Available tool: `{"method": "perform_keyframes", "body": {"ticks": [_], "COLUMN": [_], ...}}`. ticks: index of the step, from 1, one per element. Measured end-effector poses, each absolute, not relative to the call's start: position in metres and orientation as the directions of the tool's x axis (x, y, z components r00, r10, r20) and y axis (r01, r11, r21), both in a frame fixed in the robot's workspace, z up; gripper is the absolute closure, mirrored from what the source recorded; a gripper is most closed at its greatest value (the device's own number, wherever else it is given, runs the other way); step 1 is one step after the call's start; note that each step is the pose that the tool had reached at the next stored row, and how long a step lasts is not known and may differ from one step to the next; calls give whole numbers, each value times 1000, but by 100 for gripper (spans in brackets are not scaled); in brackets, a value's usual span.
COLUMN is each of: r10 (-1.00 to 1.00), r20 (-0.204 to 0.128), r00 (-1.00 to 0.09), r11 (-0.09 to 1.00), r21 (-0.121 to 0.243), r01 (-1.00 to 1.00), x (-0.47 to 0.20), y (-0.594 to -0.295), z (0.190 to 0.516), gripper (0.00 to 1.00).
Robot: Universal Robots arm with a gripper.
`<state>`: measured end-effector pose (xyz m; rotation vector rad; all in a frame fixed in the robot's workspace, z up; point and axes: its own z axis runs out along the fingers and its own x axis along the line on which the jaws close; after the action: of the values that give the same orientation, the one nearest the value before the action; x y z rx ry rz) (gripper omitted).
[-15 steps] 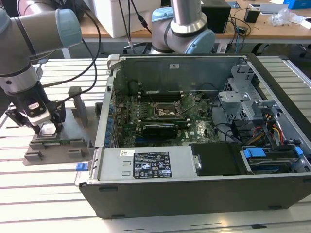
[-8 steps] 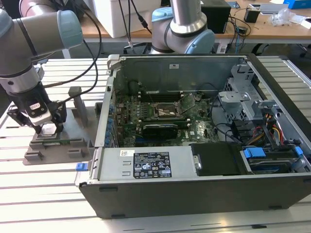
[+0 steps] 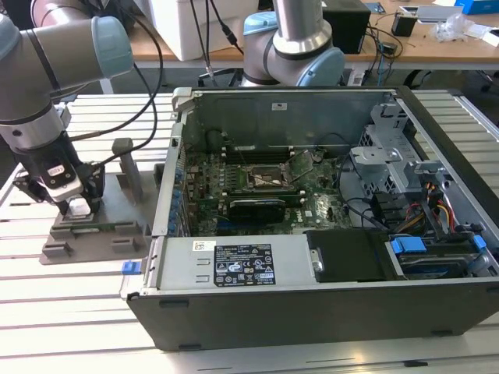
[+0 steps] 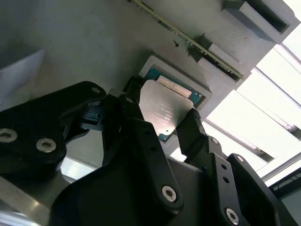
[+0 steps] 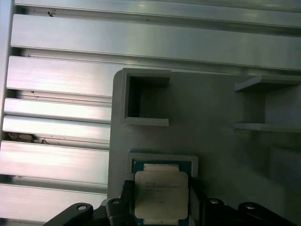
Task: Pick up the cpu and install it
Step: 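Pick up the cpu and move it towards the insertion slot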
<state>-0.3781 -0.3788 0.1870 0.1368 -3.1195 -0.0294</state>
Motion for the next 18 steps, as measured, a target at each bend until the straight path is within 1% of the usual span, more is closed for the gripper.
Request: {"method": "perform_keyframes", "body": {"ticks": [5, 8, 18], "r10": [-86, -86, -86], "r20": [18, 18, 18], "r00": [-996, -996, -996], "r11": [996, 996, 996], "r21": [20, 20, 20], "r01": [-86, -86, -86], "x": [-378, -378, -378], "y": [-379, -379, -379], "z": [187, 195, 244], "gripper": [45, 45, 45]}}
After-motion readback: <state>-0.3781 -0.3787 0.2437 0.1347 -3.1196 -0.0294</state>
